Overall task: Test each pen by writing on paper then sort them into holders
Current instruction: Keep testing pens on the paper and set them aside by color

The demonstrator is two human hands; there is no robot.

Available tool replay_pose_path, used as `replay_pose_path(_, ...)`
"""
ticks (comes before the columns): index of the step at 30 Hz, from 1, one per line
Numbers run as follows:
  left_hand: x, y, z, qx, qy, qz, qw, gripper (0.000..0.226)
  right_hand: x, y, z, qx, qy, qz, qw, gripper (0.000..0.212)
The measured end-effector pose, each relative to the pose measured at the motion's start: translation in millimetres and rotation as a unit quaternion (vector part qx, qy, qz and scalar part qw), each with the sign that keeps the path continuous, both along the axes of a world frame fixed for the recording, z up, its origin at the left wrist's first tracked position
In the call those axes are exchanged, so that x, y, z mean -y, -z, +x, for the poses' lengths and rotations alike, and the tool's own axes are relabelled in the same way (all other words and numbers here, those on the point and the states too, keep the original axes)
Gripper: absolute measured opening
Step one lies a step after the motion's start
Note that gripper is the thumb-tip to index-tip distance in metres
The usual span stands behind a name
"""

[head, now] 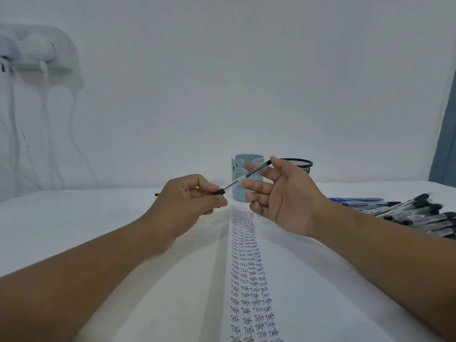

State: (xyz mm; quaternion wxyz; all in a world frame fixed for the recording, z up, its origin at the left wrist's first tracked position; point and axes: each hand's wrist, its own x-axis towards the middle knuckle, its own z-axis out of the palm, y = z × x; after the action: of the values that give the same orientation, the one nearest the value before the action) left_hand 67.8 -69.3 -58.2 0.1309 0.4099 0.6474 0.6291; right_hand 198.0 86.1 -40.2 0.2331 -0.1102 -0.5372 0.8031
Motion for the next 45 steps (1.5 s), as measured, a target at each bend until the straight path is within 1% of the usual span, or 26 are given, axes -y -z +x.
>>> replay_pose_path(4, 0.0, 2.7, -1.3, -0.002, -0.003, 0.01, 1.0, 0.011, -4.2, -0.6, 1.8, -0.016, -0.014, -0.016, 1.0, 0.037)
replay_pose_path(7, -0.8, 4.3, -3.2, -0.004, 0.002, 0.009, 1.0, 0.01, -6.3, 1.7, 1.4, -0.012, -0.011, 0.003, 1.0, 0.035)
replay_pose_path(9, -2.1, 5.0, -1.0, -0.014, 0.008, 0.007, 1.0, 0.009, -6.0, 2.6, 0.7, -0.01, -0.014, 0.031, 0.999, 0.04)
replay_pose_path(11, -4.0, 5.1, 2.6, -0.029, 0.016, 0.002, 0.999, 0.008, -2.1, 2.7, -0.6, 0.002, -0.009, 0.073, 0.997, 0.054)
replay_pose_path(12, -4.8, 5.4, 3.9, -0.04, 0.022, -0.003, 0.999, 0.009, -0.3, 3.7, -2.2, 0.009, -0.001, 0.103, 0.995, 0.055)
replay_pose_path(14, -6.6, 6.8, 3.7, -0.066, 0.039, -0.017, 0.997, 0.015, 0.3, 7.7, -6.9, 0.006, 0.035, 0.161, 0.986, 0.036)
replay_pose_path(15, -7.5, 8.6, 1.0, -0.083, 0.043, -0.035, 0.995, 0.021, -0.9, 9.0, -9.6, -0.001, 0.071, 0.17, 0.983, 0.032)
replay_pose_path(16, -7.9, 11.0, -3.0, -0.108, 0.041, -0.064, 0.991, 0.03, -5.8, 10.1, -12.6, -0.009, 0.112, 0.165, 0.98, 0.035)
replay_pose_path(18, -7.1, 16.6, -11.5, -0.198, 0.026, -0.143, 0.969, 0.043, -17.8, 9.2, -14.3, -0.017, 0.184, 0.149, 0.971, 0.04)
replay_pose_path(20, -6.2, 19.4, -15.4, -0.279, 0.03, -0.21, 0.936, 0.038, -31.6, 8.4, -12.3, -0.011, 0.224, 0.145, 0.964, 0.042)
replay_pose_path(21, -6.4, 19.7, -15.9, -0.302, 0.038, -0.228, 0.925, 0.032, -36.2, 8.5, -10.2, -0.002, 0.227, 0.148, 0.962, 0.037)
replay_pose_path(22, -7.2, 19.7, -15.9, -0.314, 0.045, -0.239, 0.918, 0.027, -39.8, 9.8, -7.9, 0.013, 0.212, 0.162, 0.964, 0.026)
replay_pose_path(23, -8.0, 19.2, -15.5, -0.321, 0.049, -0.245, 0.913, 0.023, -39.9, 10.6, -5.6, 0.038, 0.182, 0.18, 0.966, 0.012)
replay_pose_path(24, -8.7, 19.1, -16.0, -0.326, 0.05, -0.249, 0.911, 0.021, -40.7, 13.2, -5.1, 0.067, 0.147, 0.2, 0.966, 0.009)
replay_pose_path(25, -9.4, 19.1, -16.6, -0.327, 0.051, -0.251, 0.91, 0.021, -40.4, 16.4, -5.7, 0.097, 0.119, 0.218, 0.964, 0.015)
replay_pose_path(26, -9.7, 19.4, -17.3, -0.327, 0.052, -0.252, 0.909, 0.021, -41.0, 19.4, -7.4, 0.12, 0.107, 0.241, 0.957, 0.015)
replay_pose_path(27, -9.9, 19.7, -18.4, -0.327, 0.054, -0.253, 0.909, 0.021, -41.2, 21.3, -10.0, 0.135, 0.111, 0.265, 0.948, 0.016)
replay_pose_path(29, -10.3, 20.2, -19.8, -0.33, 0.058, -0.252, 0.908, 0.021, -43.3, 24.0, -14.8, 0.144, 0.131, 0.314, 0.929, 0.028)
replay_pose_path(30, -10.5, 20.0, -20.4, -0.331, 0.061, -0.25, 0.908, 0.02, -43.2, 23.9, -15.7, 0.147, 0.129, 0.332, 0.923, 0.03)
replay_pose_path(33, -10.9, 19.7, -20.7, -0.339, 0.069, -0.246, 0.906, 0.019, -42.6, 24.8, -16.0, 0.16, 0.113, 0.364, 0.911, 0.028)
replay_pose_path(36, -10.5, 20.0, -21.1, -0.336, 0.069, -0.246, 0.907, 0.02, -44.4, 28.6, -18.2, 0.169, 0.136, 0.417, 0.883, 0.036)
replay_pose_path(39, -10.3, 20.5, -21.5, -0.338, 0.071, -0.245, 0.906, 0.02, -46.2, 31.7, -20.4, 0.184, 0.142, 0.444, 0.865, 0.035)
replay_pose_path(45, -10.9, 20.2, -21.7, -0.345, 0.072, -0.246, 0.903, 0.02, -45.3, 32.1, -20.9, 0.194, 0.142, 0.47, 0.849, 0.037)
